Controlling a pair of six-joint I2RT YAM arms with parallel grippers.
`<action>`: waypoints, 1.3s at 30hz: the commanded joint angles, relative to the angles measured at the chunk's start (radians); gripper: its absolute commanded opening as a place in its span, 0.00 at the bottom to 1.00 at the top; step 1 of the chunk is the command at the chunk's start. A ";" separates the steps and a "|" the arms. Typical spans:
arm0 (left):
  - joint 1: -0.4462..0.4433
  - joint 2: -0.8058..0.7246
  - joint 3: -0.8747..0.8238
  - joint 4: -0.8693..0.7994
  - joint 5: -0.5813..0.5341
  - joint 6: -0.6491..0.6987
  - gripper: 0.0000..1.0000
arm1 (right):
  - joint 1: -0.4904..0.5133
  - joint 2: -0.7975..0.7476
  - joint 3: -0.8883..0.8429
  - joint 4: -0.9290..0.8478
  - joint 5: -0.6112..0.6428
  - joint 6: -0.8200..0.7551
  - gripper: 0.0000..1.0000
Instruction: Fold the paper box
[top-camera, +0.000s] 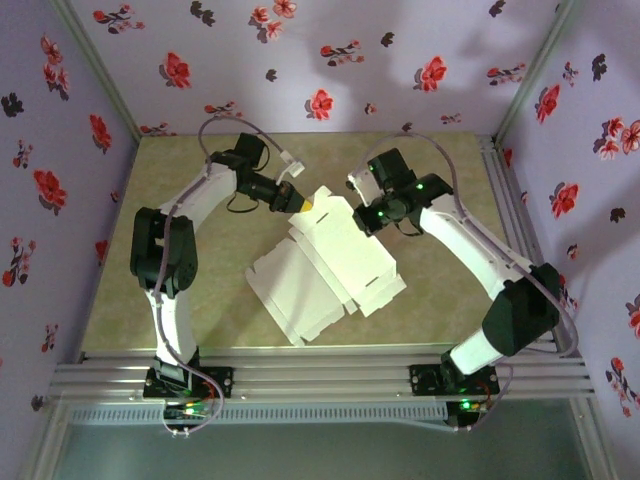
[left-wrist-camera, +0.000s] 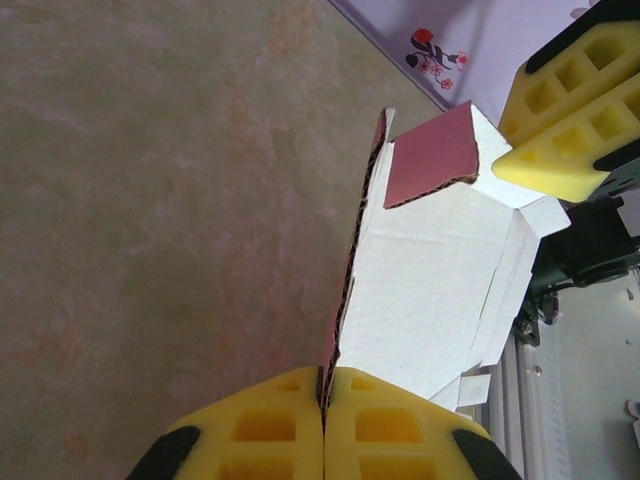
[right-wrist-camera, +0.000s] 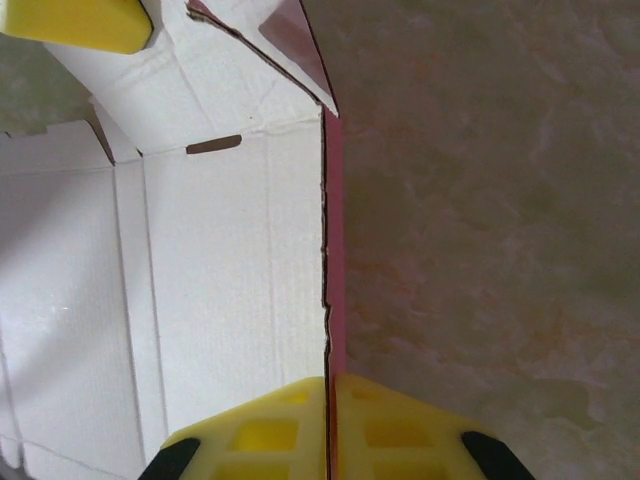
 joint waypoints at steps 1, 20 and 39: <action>-0.013 -0.002 0.005 0.019 0.046 -0.014 0.04 | 0.040 0.018 -0.021 0.006 0.071 0.004 0.09; -0.017 0.002 0.002 -0.013 0.045 0.015 0.04 | 0.079 0.049 -0.040 0.044 0.166 -0.010 0.20; -0.020 0.007 0.009 -0.007 0.027 0.003 0.04 | 0.118 0.061 -0.052 0.065 0.257 -0.019 0.11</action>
